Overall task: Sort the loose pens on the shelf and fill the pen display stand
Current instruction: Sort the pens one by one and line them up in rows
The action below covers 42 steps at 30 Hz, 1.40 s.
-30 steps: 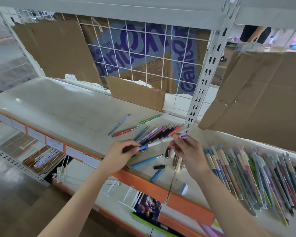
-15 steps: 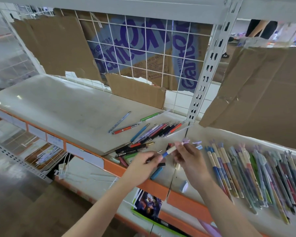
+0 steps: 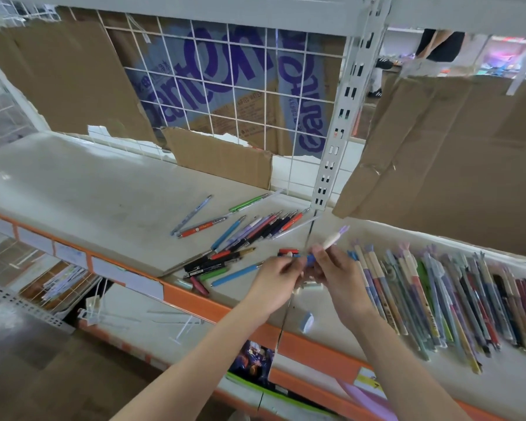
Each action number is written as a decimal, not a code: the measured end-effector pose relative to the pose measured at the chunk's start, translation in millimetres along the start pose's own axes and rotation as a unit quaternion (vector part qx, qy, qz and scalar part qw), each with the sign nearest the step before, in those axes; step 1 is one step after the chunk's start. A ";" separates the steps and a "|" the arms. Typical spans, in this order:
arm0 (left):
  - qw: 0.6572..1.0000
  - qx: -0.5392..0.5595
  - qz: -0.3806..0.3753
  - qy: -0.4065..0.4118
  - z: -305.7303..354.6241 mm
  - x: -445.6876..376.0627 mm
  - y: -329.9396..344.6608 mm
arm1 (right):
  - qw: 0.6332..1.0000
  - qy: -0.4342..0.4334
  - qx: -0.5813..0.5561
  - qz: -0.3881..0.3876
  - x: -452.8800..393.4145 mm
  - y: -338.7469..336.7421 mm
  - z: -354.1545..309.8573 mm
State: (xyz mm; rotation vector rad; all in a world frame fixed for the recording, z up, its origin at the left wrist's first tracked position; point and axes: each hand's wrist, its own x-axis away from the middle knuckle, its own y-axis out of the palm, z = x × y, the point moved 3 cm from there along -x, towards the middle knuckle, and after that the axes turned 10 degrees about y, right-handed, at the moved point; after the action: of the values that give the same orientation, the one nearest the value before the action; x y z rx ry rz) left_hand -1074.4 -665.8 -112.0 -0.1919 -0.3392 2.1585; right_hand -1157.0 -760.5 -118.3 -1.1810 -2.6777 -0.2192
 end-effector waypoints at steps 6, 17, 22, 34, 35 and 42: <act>0.966 -0.242 -0.045 0.079 -7.2 -9.8 -27.0 | 0.985 -0.024 0.142 0.097 -11.8 -44.1 -12.6; 0.951 -0.275 0.035 0.133 -33.7 0.1 -55.2 | 0.770 -0.004 0.615 0.171 -4.6 -78.5 10.1; 0.952 -0.262 0.043 0.149 -35.2 1.7 -60.0 | 0.763 0.008 0.606 0.223 -3.7 -87.8 7.7; 0.950 -0.261 0.088 0.145 -40.1 10.2 -76.2 | 0.700 -0.125 0.674 0.199 -6.3 -74.9 4.3; 0.950 -0.265 0.086 0.145 -40.6 10.7 -75.7 | 0.704 -0.112 0.676 0.186 -8.6 -77.7 8.8; 0.939 -0.286 0.049 0.185 -34.2 4.7 -48.8 | 0.665 -0.067 0.721 0.183 -12.5 -88.3 18.3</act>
State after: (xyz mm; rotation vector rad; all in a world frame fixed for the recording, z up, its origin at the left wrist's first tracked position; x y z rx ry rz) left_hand -1030.1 -629.5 -129.3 -0.9466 -0.7395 2.0107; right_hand -1216.7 -824.4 -143.6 -0.9581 -1.5595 1.7194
